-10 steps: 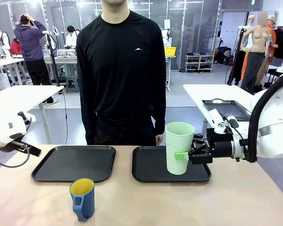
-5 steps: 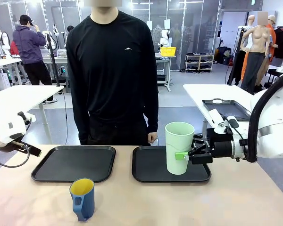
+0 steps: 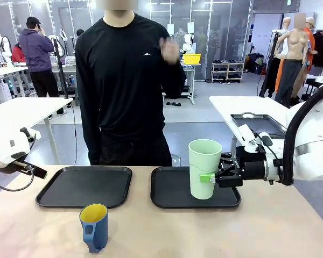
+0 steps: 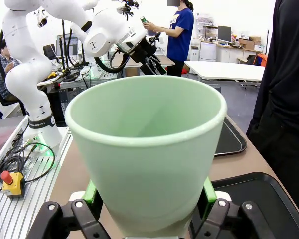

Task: Sort and store the cups by type.
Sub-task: Place the picked Reusable plastic cup into the Flat Tray indicated by the person.

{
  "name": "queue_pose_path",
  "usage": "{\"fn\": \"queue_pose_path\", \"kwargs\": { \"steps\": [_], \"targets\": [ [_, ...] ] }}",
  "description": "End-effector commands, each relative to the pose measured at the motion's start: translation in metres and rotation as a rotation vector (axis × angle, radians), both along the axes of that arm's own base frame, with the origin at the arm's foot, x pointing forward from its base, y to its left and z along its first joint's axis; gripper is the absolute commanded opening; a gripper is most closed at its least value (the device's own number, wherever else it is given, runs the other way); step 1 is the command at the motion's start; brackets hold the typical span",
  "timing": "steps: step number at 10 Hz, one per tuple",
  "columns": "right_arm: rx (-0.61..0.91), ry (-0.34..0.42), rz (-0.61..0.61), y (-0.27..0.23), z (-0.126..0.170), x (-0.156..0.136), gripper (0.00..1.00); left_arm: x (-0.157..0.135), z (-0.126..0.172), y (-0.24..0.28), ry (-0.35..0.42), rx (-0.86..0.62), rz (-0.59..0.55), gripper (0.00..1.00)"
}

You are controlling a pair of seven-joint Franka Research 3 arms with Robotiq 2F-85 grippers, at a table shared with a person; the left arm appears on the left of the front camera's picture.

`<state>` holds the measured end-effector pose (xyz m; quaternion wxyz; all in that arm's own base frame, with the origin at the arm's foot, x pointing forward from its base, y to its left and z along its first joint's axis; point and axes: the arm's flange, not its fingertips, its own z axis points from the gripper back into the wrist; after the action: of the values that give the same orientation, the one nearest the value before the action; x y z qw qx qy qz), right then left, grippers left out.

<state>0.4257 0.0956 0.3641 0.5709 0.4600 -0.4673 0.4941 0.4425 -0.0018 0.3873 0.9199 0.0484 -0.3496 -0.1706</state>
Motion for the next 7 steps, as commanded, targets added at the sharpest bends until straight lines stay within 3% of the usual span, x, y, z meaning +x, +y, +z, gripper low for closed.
{"fn": "queue_pose_path", "kwargs": {
  "steps": [1,7],
  "targets": [
    [0.001,-0.013,-0.004,-0.0005,0.0034,0.0016,0.71,-0.0003,0.0002,0.0007,-0.001,0.004,-0.003,1.00],
    [0.001,-0.013,-0.004,-0.0005,0.0034,0.0016,0.71,-0.0003,0.0002,0.0007,-0.001,0.004,-0.003,1.00]
  ]
}}
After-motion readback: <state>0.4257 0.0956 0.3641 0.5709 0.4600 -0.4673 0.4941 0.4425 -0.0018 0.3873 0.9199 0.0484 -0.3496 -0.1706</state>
